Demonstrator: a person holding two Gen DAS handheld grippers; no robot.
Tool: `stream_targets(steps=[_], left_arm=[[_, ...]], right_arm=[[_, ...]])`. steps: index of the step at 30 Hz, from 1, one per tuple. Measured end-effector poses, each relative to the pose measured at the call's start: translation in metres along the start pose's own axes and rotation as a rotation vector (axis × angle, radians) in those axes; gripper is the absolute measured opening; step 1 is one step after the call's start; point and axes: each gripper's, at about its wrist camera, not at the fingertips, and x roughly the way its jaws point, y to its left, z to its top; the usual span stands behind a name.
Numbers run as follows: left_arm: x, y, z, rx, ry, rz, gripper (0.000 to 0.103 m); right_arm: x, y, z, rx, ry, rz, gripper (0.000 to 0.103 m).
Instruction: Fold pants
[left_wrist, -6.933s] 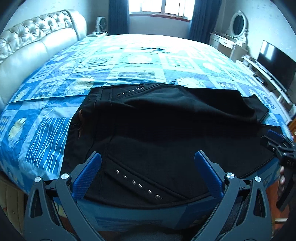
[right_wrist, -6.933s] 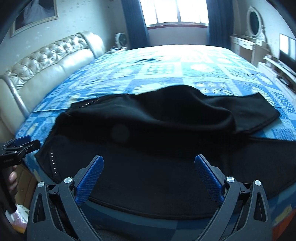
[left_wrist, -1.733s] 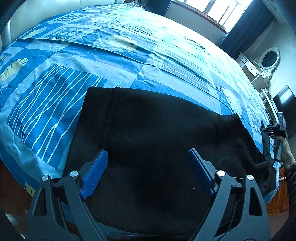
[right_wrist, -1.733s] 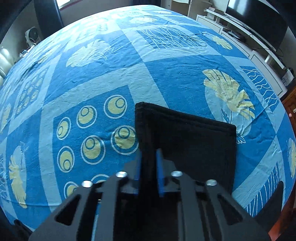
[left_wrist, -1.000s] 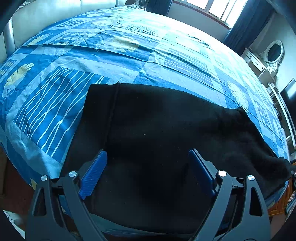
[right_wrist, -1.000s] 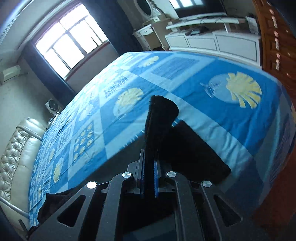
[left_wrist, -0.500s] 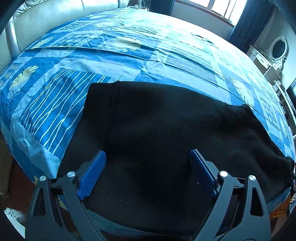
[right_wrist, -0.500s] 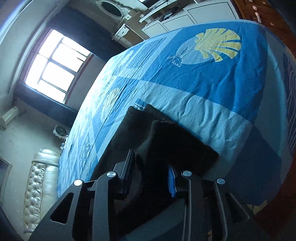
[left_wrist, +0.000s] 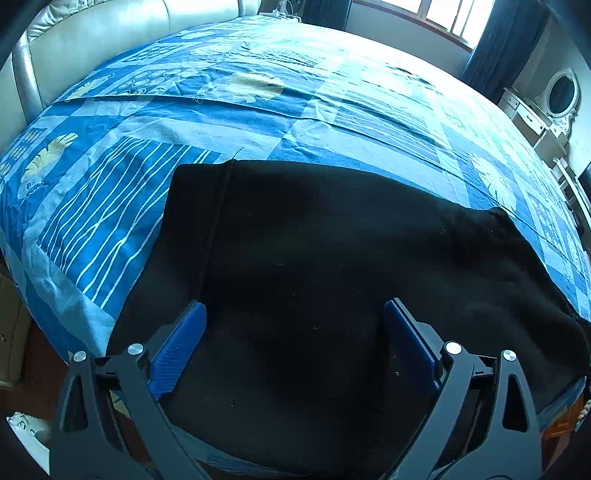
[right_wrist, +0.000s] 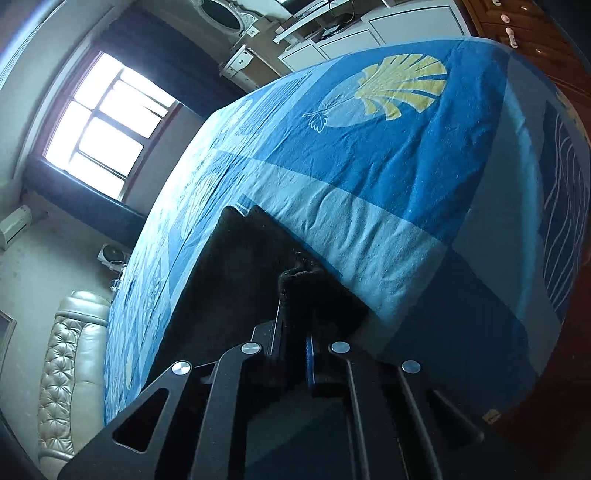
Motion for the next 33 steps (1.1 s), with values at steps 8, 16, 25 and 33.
stream_targets(steps=[8,16,25,33], left_arm=[[0.001,0.000,0.000,0.003,-0.006,-0.004,0.098],[0.002,-0.001,0.000,0.007,-0.013,0.003,0.100],[0.004,-0.002,0.000,0.013,-0.017,0.012,0.100],[0.006,-0.004,-0.001,0.024,-0.025,0.024,0.101]], right_arm=[[-0.026,0.037,0.030,-0.159,-0.089,-0.143,0.034],[0.060,0.095,0.069,-0.427,0.066,-0.210,0.053],[0.050,0.095,0.073,-0.396,0.002,-0.144,0.012],[0.075,0.061,0.071,-0.289,0.003,-0.176,0.015]])
